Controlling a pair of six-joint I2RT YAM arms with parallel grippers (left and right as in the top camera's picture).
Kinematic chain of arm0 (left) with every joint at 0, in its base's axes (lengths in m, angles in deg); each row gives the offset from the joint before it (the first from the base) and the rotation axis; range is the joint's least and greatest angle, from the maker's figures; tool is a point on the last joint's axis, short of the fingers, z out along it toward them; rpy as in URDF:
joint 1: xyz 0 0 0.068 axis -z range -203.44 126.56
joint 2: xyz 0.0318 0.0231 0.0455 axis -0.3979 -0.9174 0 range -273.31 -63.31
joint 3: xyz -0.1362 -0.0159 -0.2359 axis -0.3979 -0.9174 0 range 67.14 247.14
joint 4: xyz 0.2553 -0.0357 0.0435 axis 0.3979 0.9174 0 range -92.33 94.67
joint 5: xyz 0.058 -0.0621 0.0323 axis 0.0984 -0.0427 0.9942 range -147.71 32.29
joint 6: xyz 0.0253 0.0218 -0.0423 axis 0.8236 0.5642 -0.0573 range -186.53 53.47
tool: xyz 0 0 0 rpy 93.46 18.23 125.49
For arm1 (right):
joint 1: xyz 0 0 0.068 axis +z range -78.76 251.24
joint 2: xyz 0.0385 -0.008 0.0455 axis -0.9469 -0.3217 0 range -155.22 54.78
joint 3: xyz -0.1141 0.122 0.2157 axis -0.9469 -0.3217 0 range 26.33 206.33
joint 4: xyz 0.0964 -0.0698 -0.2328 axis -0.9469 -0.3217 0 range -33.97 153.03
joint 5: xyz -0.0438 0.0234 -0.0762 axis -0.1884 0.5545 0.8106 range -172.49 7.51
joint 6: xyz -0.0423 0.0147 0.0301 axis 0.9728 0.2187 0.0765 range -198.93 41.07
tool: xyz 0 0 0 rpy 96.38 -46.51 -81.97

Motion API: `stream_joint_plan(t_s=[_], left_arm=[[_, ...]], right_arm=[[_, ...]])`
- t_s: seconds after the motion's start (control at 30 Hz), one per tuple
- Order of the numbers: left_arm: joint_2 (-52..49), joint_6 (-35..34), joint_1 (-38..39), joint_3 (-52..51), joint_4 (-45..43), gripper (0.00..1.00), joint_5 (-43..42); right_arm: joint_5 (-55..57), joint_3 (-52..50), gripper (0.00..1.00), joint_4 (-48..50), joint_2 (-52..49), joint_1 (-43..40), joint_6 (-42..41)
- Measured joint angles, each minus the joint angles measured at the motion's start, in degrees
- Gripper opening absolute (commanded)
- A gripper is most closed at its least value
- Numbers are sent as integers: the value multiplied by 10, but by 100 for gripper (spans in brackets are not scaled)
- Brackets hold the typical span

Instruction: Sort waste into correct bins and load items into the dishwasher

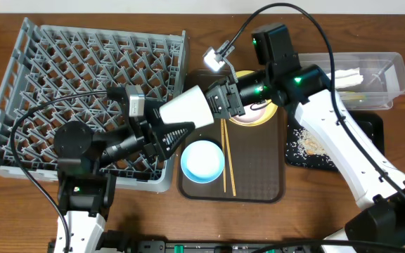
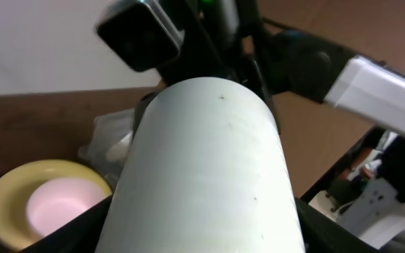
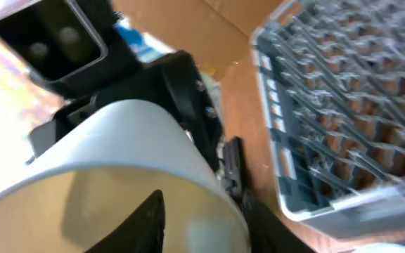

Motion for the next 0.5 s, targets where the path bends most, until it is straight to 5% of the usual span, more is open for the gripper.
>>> stream_joint_plan(t_s=[0.23, 0.5], left_arm=[[0, 111, -49, 1, 171, 54, 67], [-2, 169, -94, 5, 362, 43, 320]], right_arm=[[143, 0, 37, -71, 0, -76, 4], [342, 0, 35, -184, 0, -129, 32]])
